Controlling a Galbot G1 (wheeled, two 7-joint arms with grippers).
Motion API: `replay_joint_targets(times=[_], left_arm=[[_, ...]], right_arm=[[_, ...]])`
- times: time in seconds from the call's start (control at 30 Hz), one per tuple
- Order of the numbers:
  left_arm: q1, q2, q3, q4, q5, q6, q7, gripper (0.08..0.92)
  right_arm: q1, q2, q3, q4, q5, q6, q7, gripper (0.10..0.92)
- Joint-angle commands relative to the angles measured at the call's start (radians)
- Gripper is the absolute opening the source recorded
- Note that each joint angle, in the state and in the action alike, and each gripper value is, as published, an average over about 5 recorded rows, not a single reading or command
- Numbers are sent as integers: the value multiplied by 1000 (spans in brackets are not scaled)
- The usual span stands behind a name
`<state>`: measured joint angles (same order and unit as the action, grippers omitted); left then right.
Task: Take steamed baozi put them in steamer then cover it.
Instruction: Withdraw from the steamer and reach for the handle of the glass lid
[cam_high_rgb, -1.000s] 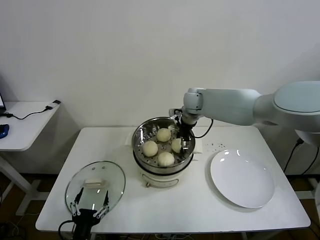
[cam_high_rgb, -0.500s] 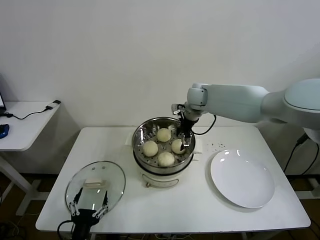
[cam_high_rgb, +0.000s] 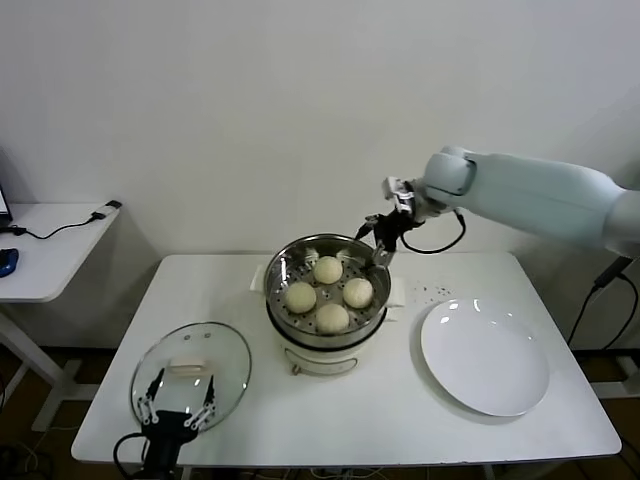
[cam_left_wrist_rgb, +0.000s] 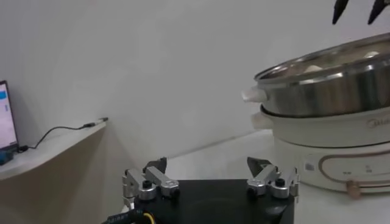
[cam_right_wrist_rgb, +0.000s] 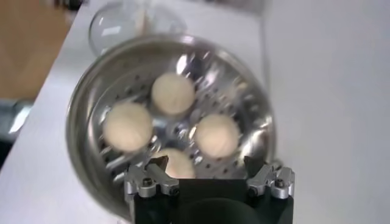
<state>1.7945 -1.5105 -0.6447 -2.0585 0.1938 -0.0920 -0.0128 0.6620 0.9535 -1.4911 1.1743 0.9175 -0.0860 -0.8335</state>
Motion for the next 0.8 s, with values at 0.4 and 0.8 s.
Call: replay_joint_targets(times=[0.4,0.8], left_arm=[[-8,-23,-20,-86,126,58,-1,823],[11,-7,-148,-96,956,-28,13,823]], right_arm=[[-1096,-433,1204,311,12,276,479,823],[-1699,-220,1807,450,-107,202,569,823]])
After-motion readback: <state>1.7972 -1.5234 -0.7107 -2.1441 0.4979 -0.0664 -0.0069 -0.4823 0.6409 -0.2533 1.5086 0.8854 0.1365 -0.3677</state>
